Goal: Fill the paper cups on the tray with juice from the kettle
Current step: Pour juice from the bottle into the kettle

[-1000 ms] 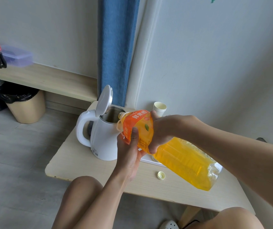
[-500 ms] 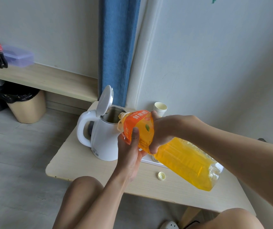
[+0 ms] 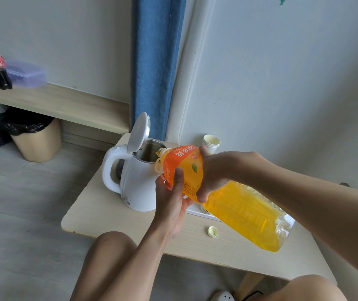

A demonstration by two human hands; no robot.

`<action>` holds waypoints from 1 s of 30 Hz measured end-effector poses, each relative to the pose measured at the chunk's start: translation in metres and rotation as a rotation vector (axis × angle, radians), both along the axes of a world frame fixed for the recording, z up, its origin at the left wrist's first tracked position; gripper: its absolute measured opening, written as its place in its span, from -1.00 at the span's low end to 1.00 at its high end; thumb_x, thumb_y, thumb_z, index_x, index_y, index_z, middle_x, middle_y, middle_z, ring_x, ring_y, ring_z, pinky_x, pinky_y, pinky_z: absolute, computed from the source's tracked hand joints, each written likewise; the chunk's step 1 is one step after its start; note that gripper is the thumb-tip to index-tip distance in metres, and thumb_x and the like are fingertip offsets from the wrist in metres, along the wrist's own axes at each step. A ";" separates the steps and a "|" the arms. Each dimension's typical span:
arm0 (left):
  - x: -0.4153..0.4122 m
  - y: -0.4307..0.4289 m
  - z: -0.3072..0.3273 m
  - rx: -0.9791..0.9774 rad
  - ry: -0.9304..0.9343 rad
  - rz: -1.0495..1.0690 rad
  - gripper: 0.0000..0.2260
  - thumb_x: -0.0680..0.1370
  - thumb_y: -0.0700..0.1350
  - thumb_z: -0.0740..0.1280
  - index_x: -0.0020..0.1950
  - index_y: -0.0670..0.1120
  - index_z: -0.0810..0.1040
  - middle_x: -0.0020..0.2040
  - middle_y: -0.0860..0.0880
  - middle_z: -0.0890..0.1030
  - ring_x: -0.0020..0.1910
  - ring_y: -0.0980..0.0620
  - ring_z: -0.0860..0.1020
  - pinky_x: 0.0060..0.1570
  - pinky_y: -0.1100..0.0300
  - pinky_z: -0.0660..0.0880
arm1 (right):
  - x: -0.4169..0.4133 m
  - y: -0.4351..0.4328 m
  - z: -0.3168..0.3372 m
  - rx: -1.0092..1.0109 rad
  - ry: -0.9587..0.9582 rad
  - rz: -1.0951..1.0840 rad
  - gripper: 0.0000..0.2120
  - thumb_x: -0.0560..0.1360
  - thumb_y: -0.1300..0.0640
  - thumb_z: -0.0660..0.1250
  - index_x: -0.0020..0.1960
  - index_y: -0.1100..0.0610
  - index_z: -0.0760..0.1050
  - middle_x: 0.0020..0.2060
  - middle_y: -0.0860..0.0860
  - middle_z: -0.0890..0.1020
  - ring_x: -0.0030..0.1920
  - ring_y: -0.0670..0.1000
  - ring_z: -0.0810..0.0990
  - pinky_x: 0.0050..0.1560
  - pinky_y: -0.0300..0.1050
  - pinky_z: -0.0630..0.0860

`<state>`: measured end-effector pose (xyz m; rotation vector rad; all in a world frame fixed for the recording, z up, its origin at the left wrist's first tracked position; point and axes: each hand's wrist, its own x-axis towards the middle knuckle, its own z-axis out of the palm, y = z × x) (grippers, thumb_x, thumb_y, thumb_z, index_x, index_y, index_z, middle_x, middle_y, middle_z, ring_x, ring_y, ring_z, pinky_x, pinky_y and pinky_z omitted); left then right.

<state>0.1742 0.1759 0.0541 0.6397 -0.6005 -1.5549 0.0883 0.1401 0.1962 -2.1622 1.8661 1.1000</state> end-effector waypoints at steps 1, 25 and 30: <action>0.000 0.000 0.000 0.002 0.000 -0.004 0.01 0.24 0.34 0.61 0.53 -0.11 0.34 0.32 -0.19 0.63 0.27 -0.22 0.64 0.14 -0.31 0.61 | 0.000 -0.001 -0.001 0.003 0.001 0.002 0.08 0.26 -0.30 0.44 0.58 -0.09 -0.10 0.48 0.09 0.06 0.22 0.20 0.46 0.32 0.10 0.41; 0.000 0.002 0.004 -0.003 0.044 -0.013 0.00 0.24 0.33 0.61 0.51 -0.13 0.36 0.31 -0.20 0.64 0.26 -0.22 0.65 0.03 -0.19 0.66 | 0.005 0.005 0.007 -0.007 0.032 0.017 0.02 0.32 -0.27 0.44 0.57 -0.07 -0.06 0.46 0.11 0.06 0.17 0.18 0.49 0.28 0.09 0.46; 0.000 0.002 0.004 0.002 0.048 -0.006 -0.03 0.27 0.32 0.60 0.51 -0.14 0.36 0.31 -0.21 0.64 0.25 -0.23 0.65 0.01 -0.16 0.66 | 0.008 0.008 0.010 0.003 0.049 0.037 -0.10 0.36 -0.28 0.41 0.56 -0.09 0.07 0.46 0.12 0.03 0.15 0.18 0.48 0.29 0.09 0.45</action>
